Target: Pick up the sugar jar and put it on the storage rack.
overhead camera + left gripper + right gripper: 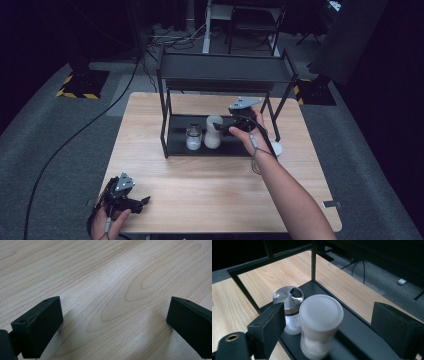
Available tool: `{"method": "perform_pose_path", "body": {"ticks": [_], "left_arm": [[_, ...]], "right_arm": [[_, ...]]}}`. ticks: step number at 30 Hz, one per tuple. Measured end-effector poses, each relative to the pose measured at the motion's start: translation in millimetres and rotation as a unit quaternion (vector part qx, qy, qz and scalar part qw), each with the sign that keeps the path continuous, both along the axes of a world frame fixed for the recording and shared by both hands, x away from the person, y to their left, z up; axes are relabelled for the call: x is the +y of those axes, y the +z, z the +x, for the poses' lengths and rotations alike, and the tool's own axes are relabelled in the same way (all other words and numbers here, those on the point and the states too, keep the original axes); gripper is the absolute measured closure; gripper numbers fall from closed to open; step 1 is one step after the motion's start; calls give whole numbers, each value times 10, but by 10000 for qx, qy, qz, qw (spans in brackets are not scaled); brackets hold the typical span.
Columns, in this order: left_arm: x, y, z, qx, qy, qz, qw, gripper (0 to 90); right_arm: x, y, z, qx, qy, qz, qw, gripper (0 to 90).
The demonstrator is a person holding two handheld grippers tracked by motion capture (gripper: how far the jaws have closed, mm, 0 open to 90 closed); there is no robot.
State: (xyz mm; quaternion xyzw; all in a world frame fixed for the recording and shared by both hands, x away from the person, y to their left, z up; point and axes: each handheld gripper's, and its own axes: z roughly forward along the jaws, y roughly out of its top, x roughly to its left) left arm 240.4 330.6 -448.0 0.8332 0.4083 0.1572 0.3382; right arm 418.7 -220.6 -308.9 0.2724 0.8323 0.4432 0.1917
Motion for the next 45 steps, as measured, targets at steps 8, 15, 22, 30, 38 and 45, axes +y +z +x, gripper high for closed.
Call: {"method": "perform_pose_path", "body": {"ticks": [8, 15, 22, 30, 38, 45], "left_arm": [[-6, 1, -2, 3, 24, 0, 10000, 2], [-10, 1, -4, 5, 42, 0, 10000, 2], [-13, 1, -7, 5, 65, -2, 10000, 2], [-14, 0, -7, 3, 68, 0, 10000, 2], [-14, 0, -7, 4, 68, 0, 10000, 2], [-14, 0, -8, 3, 69, -1, 10000, 2]], "right_arm": [[-317, 161, -269, -143, 10, 117, 9998, 126], [-636, 223, -481, -219, 23, 298, 9993, 125], [-880, 243, -650, -259, -31, 390, 9989, 118], [-1123, 264, -853, -298, -98, 408, 9987, 108], [-1353, 265, -1039, -368, -200, 425, 9982, 102], [-1549, 216, -1167, -372, -305, 486, 9977, 97]]}}
